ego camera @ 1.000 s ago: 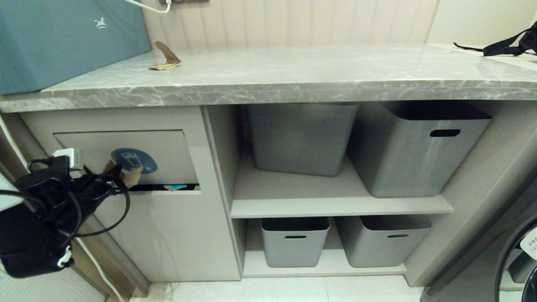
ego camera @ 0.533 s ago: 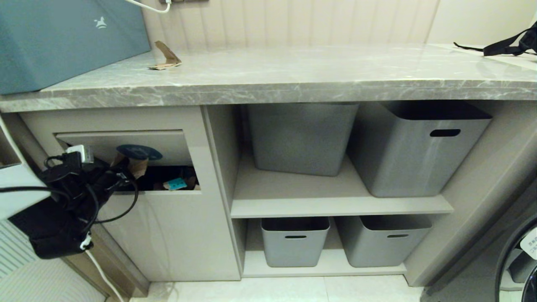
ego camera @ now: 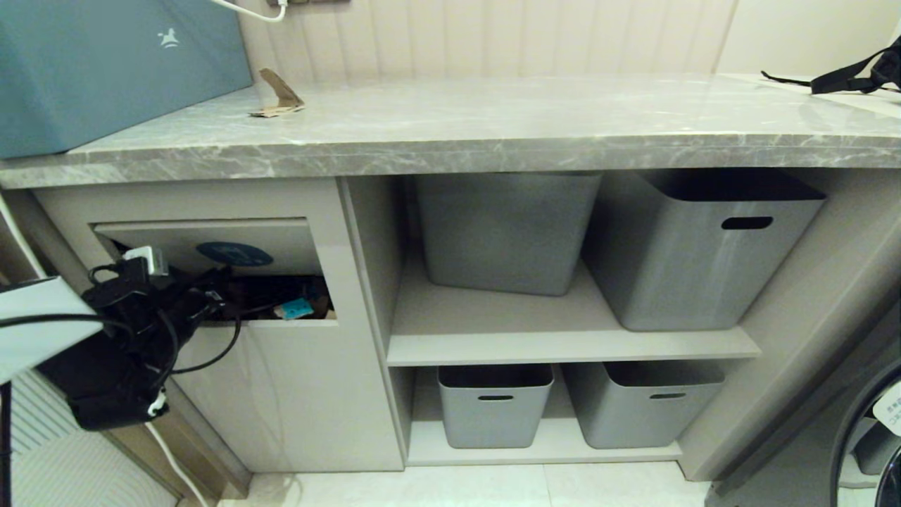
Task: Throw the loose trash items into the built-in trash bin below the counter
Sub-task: Put the garbage in the trash can
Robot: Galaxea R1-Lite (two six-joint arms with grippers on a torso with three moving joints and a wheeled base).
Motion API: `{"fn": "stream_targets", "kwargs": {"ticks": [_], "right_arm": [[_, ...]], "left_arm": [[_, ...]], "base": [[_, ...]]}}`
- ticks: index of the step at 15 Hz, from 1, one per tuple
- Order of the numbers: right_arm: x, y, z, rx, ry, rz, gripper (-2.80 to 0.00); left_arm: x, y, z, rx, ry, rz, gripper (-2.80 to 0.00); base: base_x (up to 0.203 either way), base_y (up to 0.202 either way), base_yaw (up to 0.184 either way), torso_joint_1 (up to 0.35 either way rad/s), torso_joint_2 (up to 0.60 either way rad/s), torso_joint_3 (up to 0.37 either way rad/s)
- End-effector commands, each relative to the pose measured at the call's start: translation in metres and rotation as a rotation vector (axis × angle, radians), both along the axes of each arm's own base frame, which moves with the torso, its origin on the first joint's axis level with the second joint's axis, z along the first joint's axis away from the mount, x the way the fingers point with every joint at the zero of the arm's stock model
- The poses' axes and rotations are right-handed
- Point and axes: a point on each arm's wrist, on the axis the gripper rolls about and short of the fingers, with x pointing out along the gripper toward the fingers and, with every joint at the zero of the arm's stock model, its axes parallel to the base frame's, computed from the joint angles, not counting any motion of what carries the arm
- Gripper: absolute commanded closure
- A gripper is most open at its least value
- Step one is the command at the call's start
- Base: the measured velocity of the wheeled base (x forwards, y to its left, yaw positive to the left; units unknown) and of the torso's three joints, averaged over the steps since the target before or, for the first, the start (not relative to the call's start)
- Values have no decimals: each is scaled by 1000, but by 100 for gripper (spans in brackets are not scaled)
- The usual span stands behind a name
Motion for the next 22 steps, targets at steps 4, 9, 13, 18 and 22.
{"fn": "stream_targets", "kwargs": {"ticks": [4, 9, 13, 18, 22], "right_arm": [[0, 0, 0, 0, -2, 0, 0], [0, 0, 0, 0, -2, 0, 0], [0, 0, 0, 0, -2, 0, 0], [0, 0, 0, 0, -2, 0, 0], [0, 0, 0, 0, -2, 0, 0]], "left_arm": [[2, -4, 5, 4, -25, -9, -280], [-16, -6, 10, -5, 6, -2, -280], [-49, -7, 20, -49, 50, -5, -16], [-101, -6, 41, -52, 70, 26, 0], [-165, -19, 65, -41, 51, 11, 0]], "base": [[0, 0, 0, 0, 0, 0], [0, 0, 0, 0, 0, 0], [0, 0, 0, 0, 0, 0], [0, 0, 0, 0, 0, 0], [0, 0, 0, 0, 0, 0]]}}
